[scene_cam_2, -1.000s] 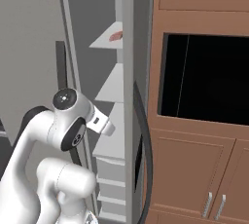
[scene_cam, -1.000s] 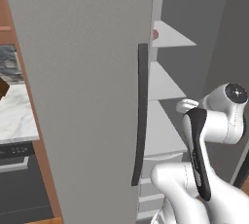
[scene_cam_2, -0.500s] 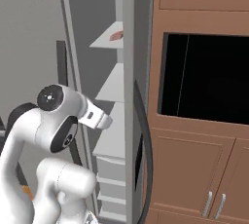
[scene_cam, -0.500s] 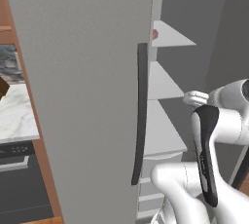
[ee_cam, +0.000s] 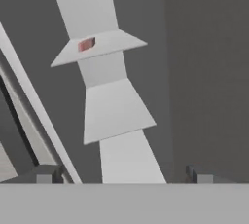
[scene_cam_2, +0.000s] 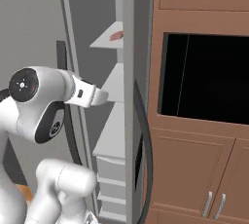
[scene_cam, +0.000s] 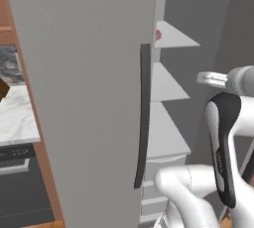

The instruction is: Take the garlic, chicken drumstick, and steak from the freezer and place them in the bowl on the counter.

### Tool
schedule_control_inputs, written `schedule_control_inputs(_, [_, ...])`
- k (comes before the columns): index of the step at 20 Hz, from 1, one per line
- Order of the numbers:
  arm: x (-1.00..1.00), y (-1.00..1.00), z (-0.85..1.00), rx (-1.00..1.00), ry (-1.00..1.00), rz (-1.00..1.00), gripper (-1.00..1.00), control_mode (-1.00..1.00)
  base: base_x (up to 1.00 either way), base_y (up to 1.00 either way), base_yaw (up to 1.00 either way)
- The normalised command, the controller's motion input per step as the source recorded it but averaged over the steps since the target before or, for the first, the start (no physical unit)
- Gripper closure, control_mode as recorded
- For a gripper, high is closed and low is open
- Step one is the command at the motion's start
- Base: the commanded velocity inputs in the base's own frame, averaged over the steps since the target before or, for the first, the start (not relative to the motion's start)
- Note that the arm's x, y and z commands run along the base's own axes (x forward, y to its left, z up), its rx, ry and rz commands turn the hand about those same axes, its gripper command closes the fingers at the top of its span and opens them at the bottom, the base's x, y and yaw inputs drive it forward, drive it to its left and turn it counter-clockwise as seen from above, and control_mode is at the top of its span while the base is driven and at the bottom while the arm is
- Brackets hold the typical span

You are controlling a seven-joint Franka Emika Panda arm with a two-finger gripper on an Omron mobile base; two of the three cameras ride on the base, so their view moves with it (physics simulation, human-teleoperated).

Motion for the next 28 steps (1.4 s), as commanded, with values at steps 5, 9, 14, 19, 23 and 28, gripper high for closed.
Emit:
schedule_control_inputs(5, [0.14,0.0,1.0,0.02,0.0,0.01,-1.0,-1.0,0.0,0.0,0.0])
schedule_control_inputs(9, [0.37,0.0,0.27,0.19,0.03,0.1,-1.0,-1.0,0.0,0.0,0.0])
schedule_control_inputs(14, [0.19,0.06,-0.04,0.05,0.0,0.09,-1.0,-1.0,0.0,0.0,0.0])
schedule_control_inputs(19, [0.61,0.0,0.01,0.0,0.0,0.0,-1.0,-1.0,0.0,0.0,0.0])
schedule_control_inputs(23, [0.75,0.0,-0.02,0.01,-0.02,0.0,-1.0,-1.0,0.0,0.0,0.0])
schedule_control_inputs(28, [0.84,0.0,0.01,0.01,-0.03,0.0,-1.0,-1.0,0.0,0.0,0.0])
